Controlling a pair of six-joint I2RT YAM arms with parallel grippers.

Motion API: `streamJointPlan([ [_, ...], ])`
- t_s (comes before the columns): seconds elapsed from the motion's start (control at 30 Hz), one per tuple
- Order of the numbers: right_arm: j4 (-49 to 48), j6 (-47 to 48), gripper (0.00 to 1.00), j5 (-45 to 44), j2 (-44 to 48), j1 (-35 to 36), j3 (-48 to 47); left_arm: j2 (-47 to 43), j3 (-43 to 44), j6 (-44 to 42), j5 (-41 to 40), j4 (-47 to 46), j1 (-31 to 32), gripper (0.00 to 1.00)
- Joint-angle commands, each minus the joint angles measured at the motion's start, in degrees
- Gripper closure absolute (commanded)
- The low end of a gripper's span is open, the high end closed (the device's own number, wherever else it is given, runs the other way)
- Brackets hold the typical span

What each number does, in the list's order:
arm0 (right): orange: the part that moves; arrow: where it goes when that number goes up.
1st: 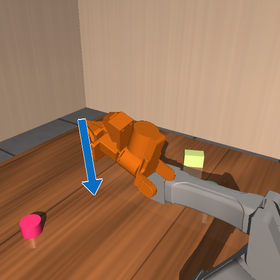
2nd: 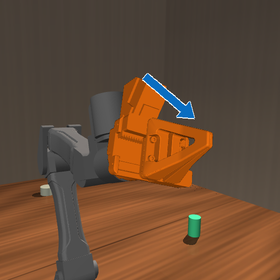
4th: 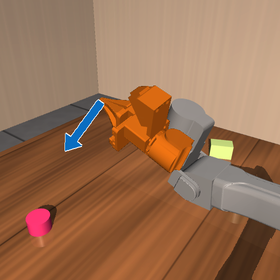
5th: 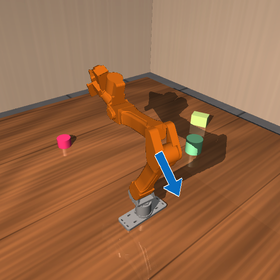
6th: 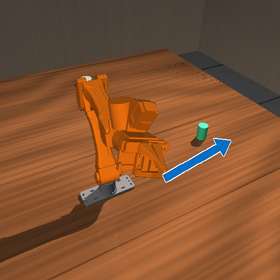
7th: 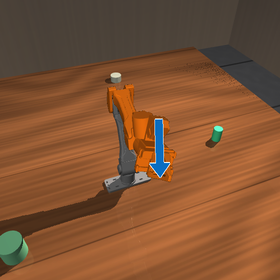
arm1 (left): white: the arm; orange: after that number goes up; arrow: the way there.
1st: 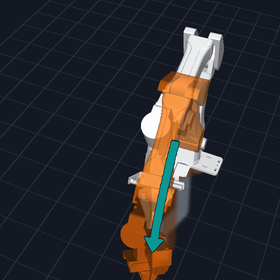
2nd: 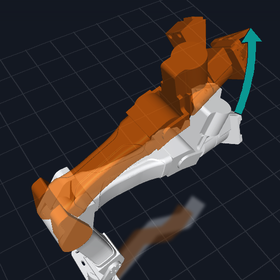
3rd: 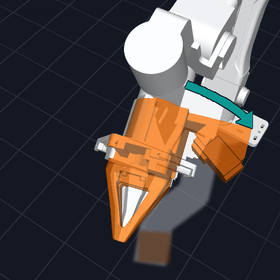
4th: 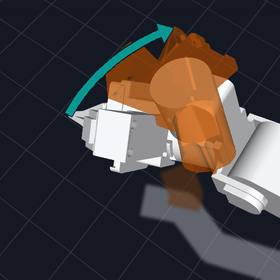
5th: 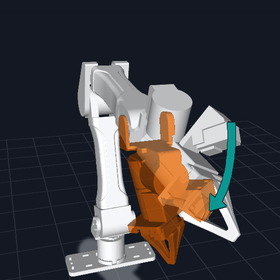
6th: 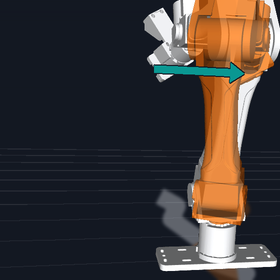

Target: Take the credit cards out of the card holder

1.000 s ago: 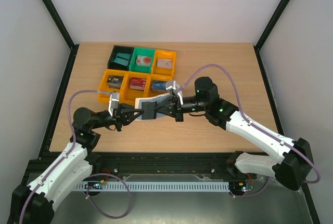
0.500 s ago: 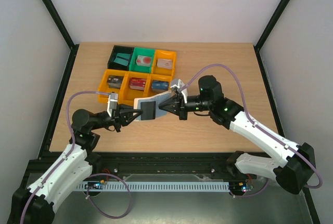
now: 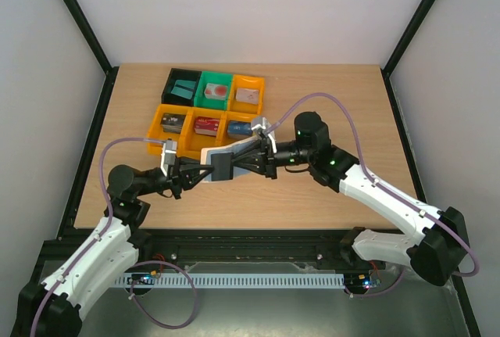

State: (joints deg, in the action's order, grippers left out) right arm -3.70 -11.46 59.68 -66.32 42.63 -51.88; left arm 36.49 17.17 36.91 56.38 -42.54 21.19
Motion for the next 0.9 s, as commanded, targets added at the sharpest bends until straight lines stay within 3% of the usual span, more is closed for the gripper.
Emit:
streamJointPlan([
  [0.0, -5.27, -2.09, 0.90, -2.97, -0.04, 0.78, 0.64, -0.64, -0.28, -0.56, 0.02, -3.46, -0.27, 0.97],
  [0.2, -5.09, -1.85, 0.95, -5.79, -0.64, 0.81, 0.86, -0.71, -0.15, -0.73, 0.24, -4.01, -0.23, 0.97],
  [0.47, -5.78, -1.99, 0.87, -6.67, -2.44, 2.53, 0.44, -0.61, -0.17, -0.87, 0.57, -4.35, -0.27, 0.97],
  [0.67, -10.29, -4.15, 0.84, -1.55, -3.37, 4.41, 0.38, -0.68, -0.14, -0.88, 0.60, -4.39, -0.27, 0.97],
  [0.87, -16.30, -6.24, 0.98, 3.45, -1.83, 4.43, 2.54, -0.89, -0.51, -0.51, 0.25, -4.28, -0.27, 0.97],
])
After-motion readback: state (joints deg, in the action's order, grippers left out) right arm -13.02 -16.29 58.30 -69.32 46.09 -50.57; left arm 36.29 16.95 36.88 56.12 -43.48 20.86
